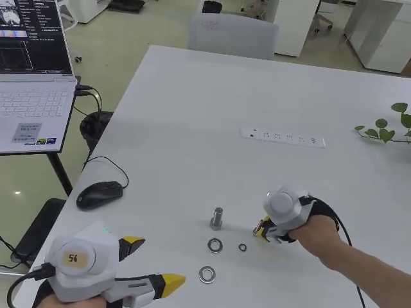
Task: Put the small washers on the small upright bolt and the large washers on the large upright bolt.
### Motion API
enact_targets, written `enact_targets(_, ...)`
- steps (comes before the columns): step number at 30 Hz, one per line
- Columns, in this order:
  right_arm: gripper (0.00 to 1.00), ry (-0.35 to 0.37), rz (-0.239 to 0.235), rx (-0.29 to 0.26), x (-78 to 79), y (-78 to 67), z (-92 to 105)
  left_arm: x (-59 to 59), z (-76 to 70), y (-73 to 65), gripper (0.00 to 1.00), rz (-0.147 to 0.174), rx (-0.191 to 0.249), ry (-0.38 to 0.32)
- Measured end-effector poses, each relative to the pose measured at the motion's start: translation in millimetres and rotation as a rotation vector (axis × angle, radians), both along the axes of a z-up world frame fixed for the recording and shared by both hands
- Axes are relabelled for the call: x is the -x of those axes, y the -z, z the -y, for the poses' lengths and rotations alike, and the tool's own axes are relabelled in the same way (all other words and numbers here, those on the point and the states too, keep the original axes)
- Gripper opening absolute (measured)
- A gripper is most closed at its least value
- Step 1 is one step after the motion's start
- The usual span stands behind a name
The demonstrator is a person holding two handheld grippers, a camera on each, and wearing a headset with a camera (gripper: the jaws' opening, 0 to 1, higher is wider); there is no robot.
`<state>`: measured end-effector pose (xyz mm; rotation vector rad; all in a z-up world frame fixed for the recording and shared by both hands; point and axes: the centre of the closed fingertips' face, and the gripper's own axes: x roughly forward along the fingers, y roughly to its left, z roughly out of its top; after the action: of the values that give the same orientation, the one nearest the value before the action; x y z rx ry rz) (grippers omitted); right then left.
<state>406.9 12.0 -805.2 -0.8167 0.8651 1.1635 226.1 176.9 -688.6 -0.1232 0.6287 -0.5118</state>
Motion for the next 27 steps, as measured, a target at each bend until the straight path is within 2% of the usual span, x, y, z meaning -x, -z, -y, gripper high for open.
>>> enact_targets(7,0.17,0.033,0.012,-0.012,-0.8,-5.7,13.7,-2.8,3.5,-0.2,0.68,-0.001,-0.002,0.011)
enact_targets(13,0.18,0.067,0.000,-0.007,4.4,-0.3,32.0,-6.4,7.7,-1.3,0.68,0.003,-0.006,0.023)
enact_targets(21,0.23,0.074,-0.037,0.018,27.2,13.1,50.5,-5.4,8.6,0.2,0.68,-0.002,-0.012,0.031)
enact_targets(27,0.27,0.061,-0.054,0.015,43.6,16.9,51.4,-5.2,9.3,0.1,0.68,-0.005,-0.020,0.038)
